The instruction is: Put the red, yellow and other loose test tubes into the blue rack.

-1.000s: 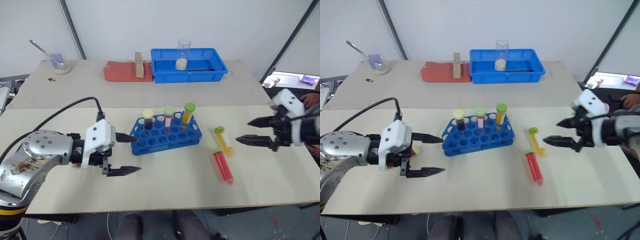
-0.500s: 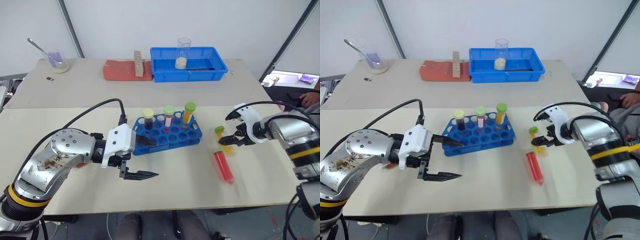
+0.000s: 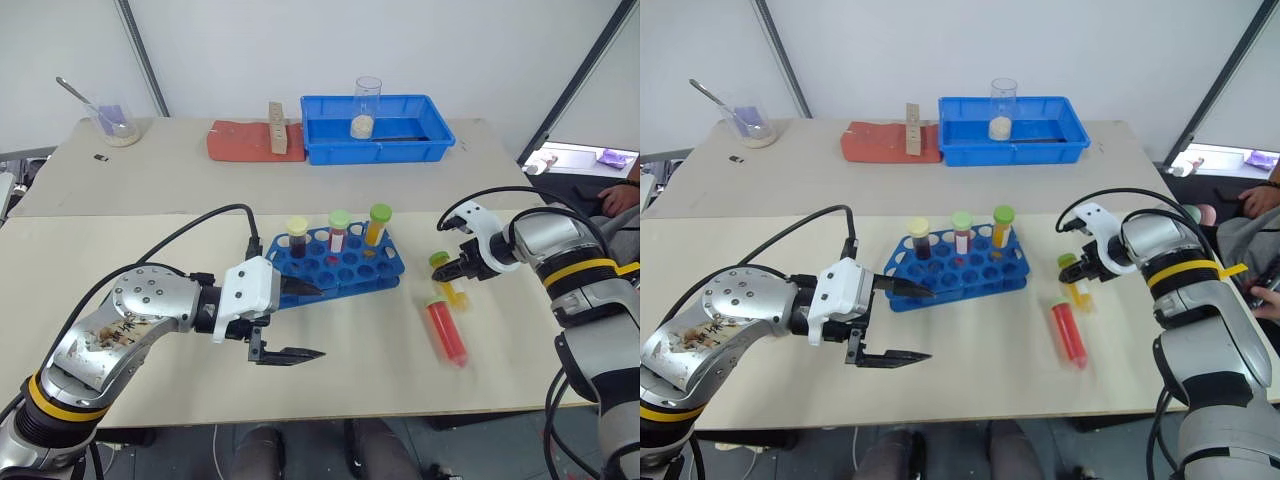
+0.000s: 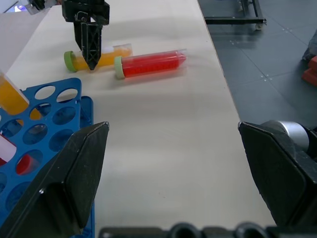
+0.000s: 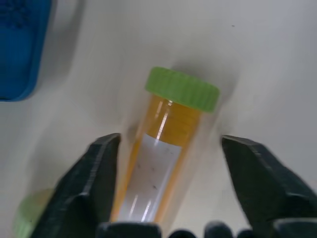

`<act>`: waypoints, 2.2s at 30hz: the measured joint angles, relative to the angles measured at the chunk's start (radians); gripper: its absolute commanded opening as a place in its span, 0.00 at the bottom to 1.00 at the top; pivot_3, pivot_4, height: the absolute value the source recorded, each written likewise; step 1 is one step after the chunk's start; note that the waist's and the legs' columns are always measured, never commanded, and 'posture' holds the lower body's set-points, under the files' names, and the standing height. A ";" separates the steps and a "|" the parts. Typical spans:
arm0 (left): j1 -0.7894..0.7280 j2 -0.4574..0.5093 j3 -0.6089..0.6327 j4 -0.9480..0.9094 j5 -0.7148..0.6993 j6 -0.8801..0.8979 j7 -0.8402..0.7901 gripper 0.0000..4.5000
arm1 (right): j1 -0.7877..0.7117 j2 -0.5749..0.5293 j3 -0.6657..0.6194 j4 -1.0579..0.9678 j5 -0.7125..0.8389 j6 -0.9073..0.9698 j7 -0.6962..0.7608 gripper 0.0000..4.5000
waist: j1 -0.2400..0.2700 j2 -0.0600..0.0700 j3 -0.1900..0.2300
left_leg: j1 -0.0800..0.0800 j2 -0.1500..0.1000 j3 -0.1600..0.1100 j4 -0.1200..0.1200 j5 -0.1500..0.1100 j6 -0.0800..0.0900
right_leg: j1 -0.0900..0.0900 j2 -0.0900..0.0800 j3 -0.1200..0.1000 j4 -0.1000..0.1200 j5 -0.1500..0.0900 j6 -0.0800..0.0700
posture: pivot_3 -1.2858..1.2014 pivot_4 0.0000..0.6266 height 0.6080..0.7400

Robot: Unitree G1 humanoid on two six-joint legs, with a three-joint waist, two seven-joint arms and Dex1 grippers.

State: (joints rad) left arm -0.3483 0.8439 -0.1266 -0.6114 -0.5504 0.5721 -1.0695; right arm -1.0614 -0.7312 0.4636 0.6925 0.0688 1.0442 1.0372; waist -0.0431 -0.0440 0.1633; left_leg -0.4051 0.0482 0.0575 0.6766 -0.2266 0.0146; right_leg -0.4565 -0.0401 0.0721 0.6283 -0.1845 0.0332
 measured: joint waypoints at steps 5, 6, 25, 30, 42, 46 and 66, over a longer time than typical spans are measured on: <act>0.003 -0.008 -0.008 0.002 0.002 -0.001 -0.002 1.00 | 0.000 0.003 -0.005 0.008 -0.019 0.002 0.009 0.22 | 0.000 0.000 0.000 | 0.000 0.000 0.000 0.000 0.000 0.000 | 0.000 0.000 0.000 0.000 0.000 0.000 | 0.52 0.24 1.00; 0.003 -0.011 -0.008 0.011 0.001 -0.002 -0.005 1.00 | 0.001 0.001 -0.014 -0.001 -0.017 0.012 0.009 0.22 | 0.000 0.000 0.000 | 0.000 0.000 0.000 0.000 0.000 0.000 | 0.000 0.000 0.000 0.000 0.000 0.000 | 0.52 0.24 1.00; -0.057 -0.078 0.070 0.196 -0.045 -0.013 -0.057 1.00 | 0.610 0.212 -0.727 -1.246 0.342 0.035 -0.202 0.22 | 0.014 -0.001 0.000 | 0.000 0.001 -0.004 0.002 0.000 0.000 | 0.001 0.002 -0.002 0.003 -0.002 0.004 | 0.52 0.24 1.00; -0.065 -0.107 0.106 0.213 -0.084 -0.024 -0.053 1.00 | 0.718 0.371 -0.665 -1.263 0.252 -0.267 -0.384 0.22 | 0.015 -0.001 -0.001 | -0.001 0.001 -0.003 0.002 0.000 0.000 | 0.001 0.002 -0.001 0.001 -0.002 0.004 | 0.52 0.24 1.00; -0.060 -0.090 0.100 0.213 -0.080 -0.020 -0.059 1.00 | 0.778 0.469 -0.516 -0.929 0.090 -0.782 -0.525 0.22 | 0.002 0.000 -0.001 | 0.000 0.001 -0.003 0.001 0.000 0.000 | 0.001 0.002 -0.001 0.001 -0.002 0.002 | 0.52 0.24 1.00; -0.036 -0.090 0.093 0.209 -0.079 -0.020 -0.055 1.00 | 0.773 0.472 -0.502 -0.876 0.072 -0.866 -0.538 0.22 | 0.001 0.000 -0.001 | 0.000 0.001 -0.003 0.001 0.000 0.000 | 0.001 0.002 -0.001 0.001 -0.002 0.002 | 0.52 0.24 1.00; 0.001 -0.098 0.091 0.196 -0.081 -0.002 -0.001 1.00 | 0.822 0.547 -0.419 -0.852 -0.006 -1.027 -0.667 0.22 | 0.000 0.000 -0.001 | 0.001 0.001 -0.004 0.001 0.000 0.000 | 0.001 0.002 -0.001 0.001 -0.003 0.001 | 0.52 0.24 1.00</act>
State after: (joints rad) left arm -0.3476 0.7464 -0.0361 -0.4152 -0.6318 0.5705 -1.0708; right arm -0.2397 -0.1841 0.0443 -0.1598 0.0632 0.0175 0.3707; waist -0.0426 -0.0444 0.1627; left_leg -0.4044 0.0494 0.0540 0.6774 -0.2266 0.0145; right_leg -0.4555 -0.0385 0.0708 0.6298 -0.1875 0.0338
